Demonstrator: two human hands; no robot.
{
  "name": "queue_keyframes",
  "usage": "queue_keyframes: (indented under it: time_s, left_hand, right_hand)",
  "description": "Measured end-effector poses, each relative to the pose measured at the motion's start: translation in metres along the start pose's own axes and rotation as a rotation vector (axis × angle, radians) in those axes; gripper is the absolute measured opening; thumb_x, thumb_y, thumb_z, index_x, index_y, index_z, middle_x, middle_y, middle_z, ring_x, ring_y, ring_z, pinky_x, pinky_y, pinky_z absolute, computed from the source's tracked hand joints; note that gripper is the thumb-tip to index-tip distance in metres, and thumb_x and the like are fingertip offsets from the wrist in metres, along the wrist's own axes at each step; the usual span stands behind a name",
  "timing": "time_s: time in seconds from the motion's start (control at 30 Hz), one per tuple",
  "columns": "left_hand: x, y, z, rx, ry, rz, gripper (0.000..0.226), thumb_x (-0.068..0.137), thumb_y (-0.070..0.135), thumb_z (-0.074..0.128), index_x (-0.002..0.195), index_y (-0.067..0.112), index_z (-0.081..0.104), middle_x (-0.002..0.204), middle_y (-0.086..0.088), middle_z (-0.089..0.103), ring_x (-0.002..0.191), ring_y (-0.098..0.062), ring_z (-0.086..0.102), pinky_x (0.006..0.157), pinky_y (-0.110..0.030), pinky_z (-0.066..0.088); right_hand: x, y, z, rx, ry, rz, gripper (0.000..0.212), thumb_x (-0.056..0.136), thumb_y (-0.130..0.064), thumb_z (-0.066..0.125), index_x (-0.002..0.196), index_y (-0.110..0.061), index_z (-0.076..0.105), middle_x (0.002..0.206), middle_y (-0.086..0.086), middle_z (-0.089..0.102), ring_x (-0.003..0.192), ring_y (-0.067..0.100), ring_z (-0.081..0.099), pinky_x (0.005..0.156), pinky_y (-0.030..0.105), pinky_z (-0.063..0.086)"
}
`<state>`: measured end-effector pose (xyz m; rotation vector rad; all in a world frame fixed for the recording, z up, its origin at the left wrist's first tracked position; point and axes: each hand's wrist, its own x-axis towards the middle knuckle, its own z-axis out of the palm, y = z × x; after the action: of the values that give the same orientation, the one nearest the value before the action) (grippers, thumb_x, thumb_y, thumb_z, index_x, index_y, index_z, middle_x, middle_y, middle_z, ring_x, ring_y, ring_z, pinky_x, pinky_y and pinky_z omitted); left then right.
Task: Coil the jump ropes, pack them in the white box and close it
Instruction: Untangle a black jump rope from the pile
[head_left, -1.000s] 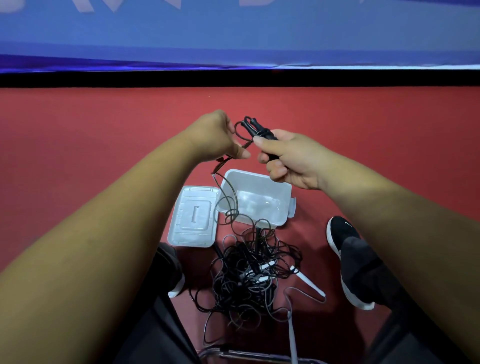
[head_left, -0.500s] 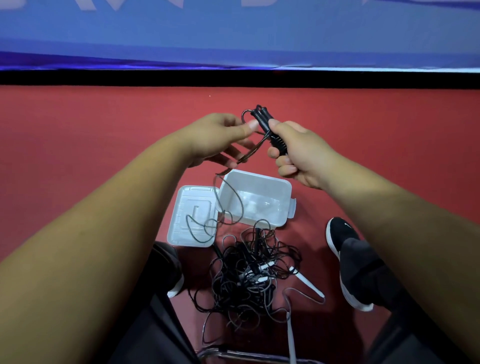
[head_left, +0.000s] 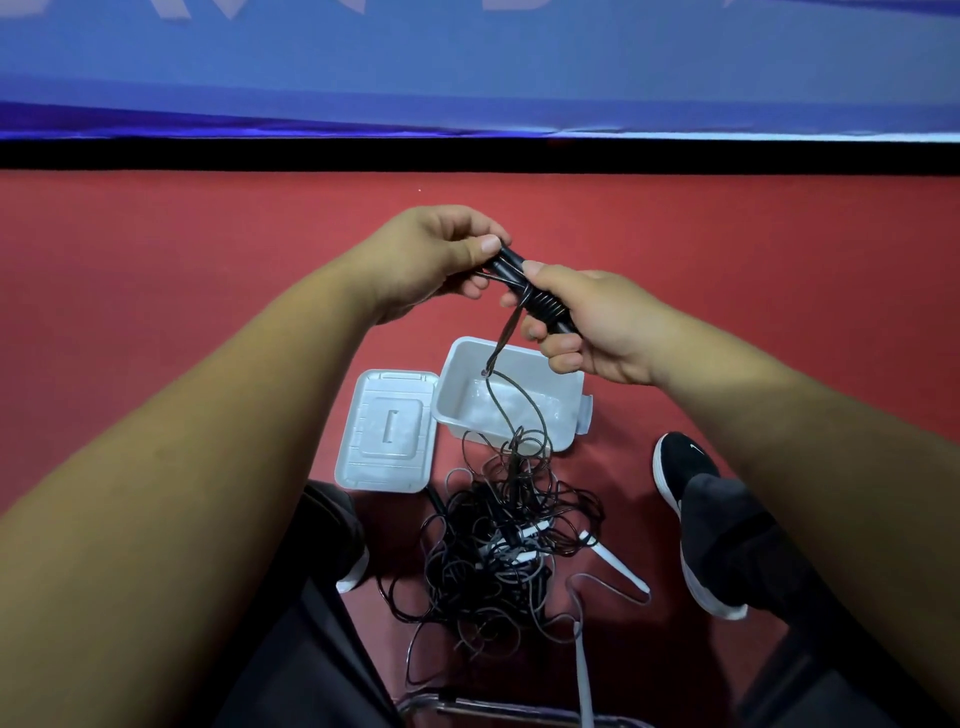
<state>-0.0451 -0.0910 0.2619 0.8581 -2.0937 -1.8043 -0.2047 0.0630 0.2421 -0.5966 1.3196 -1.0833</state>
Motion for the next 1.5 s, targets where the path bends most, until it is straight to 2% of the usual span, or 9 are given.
queue_keyframes:
  time_s: [0.23,0.43,0.73,0.9,1.03,1.13,1.23,1.33,1.5]
  left_hand:
    - [-0.004,0.002,0.000,-0.026,-0.023,0.037,0.011,0.103,0.008,0.061,0.112,0.005,0.067,0.094,-0.009,0.070,0.079,-0.011,0.068,0.076,-0.021,0.058]
    - [-0.006,0.004,0.005,-0.012,-0.041,0.044,0.012,0.103,0.005,0.061,0.113,0.004,0.067,0.095,-0.009,0.070,0.079,-0.012,0.068,0.076,-0.022,0.059]
    - [-0.004,0.009,0.012,0.013,0.007,0.068,0.008,0.105,0.006,0.058,0.107,0.005,0.066,0.100,-0.020,0.068,0.084,-0.020,0.066,0.079,-0.026,0.061]
    - [-0.003,0.009,0.015,0.028,0.038,0.082,0.007,0.104,0.005,0.059,0.104,0.006,0.066,0.096,-0.017,0.068,0.079,-0.016,0.067,0.078,-0.026,0.062]
    - [-0.004,0.013,0.017,0.025,0.041,0.111,0.008,0.104,0.003,0.059,0.104,0.004,0.066,0.094,-0.015,0.069,0.078,-0.015,0.067,0.080,-0.029,0.062]
    - [-0.005,0.013,0.019,0.044,0.025,0.118,0.008,0.104,0.004,0.059,0.103,0.006,0.067,0.088,-0.010,0.072,0.077,-0.015,0.069,0.080,-0.031,0.062]
    - [-0.003,0.010,0.021,0.071,0.032,0.109,0.007,0.104,0.005,0.061,0.103,0.006,0.067,0.083,-0.005,0.072,0.075,-0.014,0.070,0.079,-0.031,0.062]
    - [-0.002,0.009,0.020,0.044,0.042,0.101,0.006,0.104,0.007,0.061,0.103,0.006,0.067,0.094,-0.016,0.070,0.081,-0.018,0.069,0.081,-0.033,0.063]
    - [0.000,0.005,0.021,-0.051,0.076,0.070,0.020,0.103,0.015,0.065,0.115,0.000,0.066,0.100,-0.019,0.070,0.084,-0.022,0.070,0.083,-0.035,0.062]
  right_hand:
    - [-0.007,-0.001,-0.001,0.140,-0.170,0.108,0.039,0.108,-0.053,0.046,0.114,-0.017,0.060,0.072,-0.002,0.053,0.049,0.006,0.039,0.046,0.021,0.042]
    - [-0.008,0.005,-0.009,0.333,-0.316,0.174,0.038,0.106,-0.047,0.052,0.130,-0.019,0.049,0.081,0.000,0.055,0.066,0.011,0.053,0.061,0.027,0.051]
    - [-0.006,0.000,-0.005,0.417,-0.194,0.189,0.030,0.100,-0.039,0.054,0.104,-0.009,0.059,0.078,-0.002,0.047,0.047,0.003,0.032,0.037,0.015,0.016]
    - [-0.009,-0.003,-0.004,0.383,-0.135,0.149,0.032,0.102,-0.035,0.056,0.109,-0.005,0.060,0.074,0.000,0.046,0.050,0.006,0.036,0.037,0.016,0.032]
    - [-0.015,-0.009,-0.012,0.352,-0.153,0.128,0.025,0.096,-0.032,0.065,0.106,-0.010,0.063,0.086,0.005,0.058,0.065,0.015,0.059,0.060,0.034,0.059]
    - [-0.020,-0.013,-0.017,0.229,-0.159,0.156,0.025,0.088,-0.035,0.070,0.105,-0.016,0.067,0.093,0.006,0.068,0.081,0.025,0.070,0.072,0.045,0.061]
    - [-0.017,-0.013,-0.019,0.256,-0.198,0.189,0.027,0.091,-0.033,0.066,0.111,-0.015,0.061,0.093,0.004,0.058,0.066,0.018,0.062,0.059,0.033,0.054]
    - [-0.012,-0.013,-0.017,0.305,-0.243,0.186,0.017,0.097,-0.032,0.057,0.102,-0.016,0.057,0.084,-0.004,0.040,0.046,0.004,0.035,0.042,0.018,0.026]
    - [-0.008,-0.014,-0.014,0.203,-0.126,0.118,0.012,0.106,-0.030,0.047,0.106,-0.019,0.049,0.077,0.000,0.049,0.046,0.003,0.025,0.040,0.018,0.017]
